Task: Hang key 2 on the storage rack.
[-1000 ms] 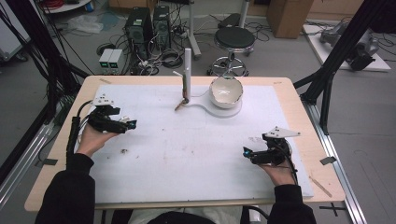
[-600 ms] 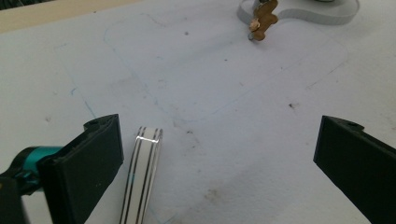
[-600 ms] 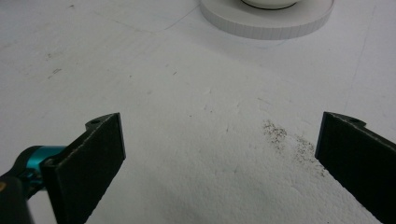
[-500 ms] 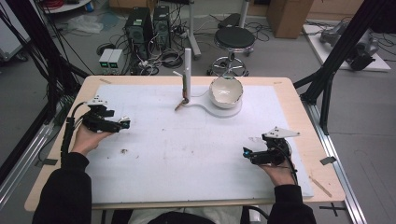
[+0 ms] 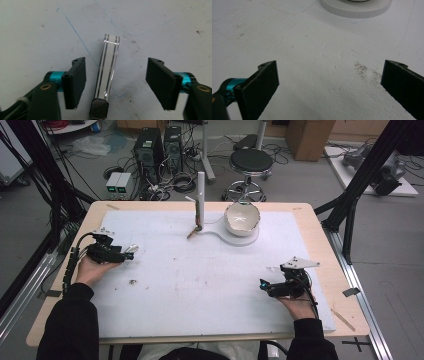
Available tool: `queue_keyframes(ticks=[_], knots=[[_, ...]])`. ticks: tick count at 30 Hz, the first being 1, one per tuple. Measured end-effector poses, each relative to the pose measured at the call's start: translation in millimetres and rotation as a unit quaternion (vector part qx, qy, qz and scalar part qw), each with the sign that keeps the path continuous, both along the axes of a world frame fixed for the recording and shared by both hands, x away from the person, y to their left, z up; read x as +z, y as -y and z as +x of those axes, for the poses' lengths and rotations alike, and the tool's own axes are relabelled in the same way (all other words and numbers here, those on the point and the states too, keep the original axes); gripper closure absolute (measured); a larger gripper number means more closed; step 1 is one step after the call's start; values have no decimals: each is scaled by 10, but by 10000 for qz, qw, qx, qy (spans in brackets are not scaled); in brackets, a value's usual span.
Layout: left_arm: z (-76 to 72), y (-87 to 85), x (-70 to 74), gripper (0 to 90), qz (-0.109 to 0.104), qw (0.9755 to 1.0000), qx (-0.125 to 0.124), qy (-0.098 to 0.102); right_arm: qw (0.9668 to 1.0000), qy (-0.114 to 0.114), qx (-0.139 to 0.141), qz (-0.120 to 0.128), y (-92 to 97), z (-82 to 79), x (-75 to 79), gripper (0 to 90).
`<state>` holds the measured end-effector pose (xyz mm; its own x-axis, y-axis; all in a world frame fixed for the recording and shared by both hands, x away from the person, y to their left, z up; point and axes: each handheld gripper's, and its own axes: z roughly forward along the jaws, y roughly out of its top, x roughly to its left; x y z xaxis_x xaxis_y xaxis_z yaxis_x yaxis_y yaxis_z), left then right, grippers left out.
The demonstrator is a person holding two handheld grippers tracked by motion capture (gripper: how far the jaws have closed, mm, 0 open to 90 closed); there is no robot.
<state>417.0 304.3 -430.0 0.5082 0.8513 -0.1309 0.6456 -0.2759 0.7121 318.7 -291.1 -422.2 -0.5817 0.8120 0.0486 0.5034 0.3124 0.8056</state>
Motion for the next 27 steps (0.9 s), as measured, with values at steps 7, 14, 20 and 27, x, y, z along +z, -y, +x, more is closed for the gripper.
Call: queue_keyframes(ticks=[7,14,20,27], knots=[[24,-16,-18,486,162,9996,18,218,10000,24,-30,13,4,-4,1,6],[54,-39,-75,603,194,9998,39,47,10000,21,-55,-26,-6,1,-9,6],[46,6,-70,745,450,9989,-20,151,10000,46,-65,-23,-2,-1,-6,6],[16,-63,-2,746,290,9995,48,147,10000,27,-70,10,0,-5,-2,6]])
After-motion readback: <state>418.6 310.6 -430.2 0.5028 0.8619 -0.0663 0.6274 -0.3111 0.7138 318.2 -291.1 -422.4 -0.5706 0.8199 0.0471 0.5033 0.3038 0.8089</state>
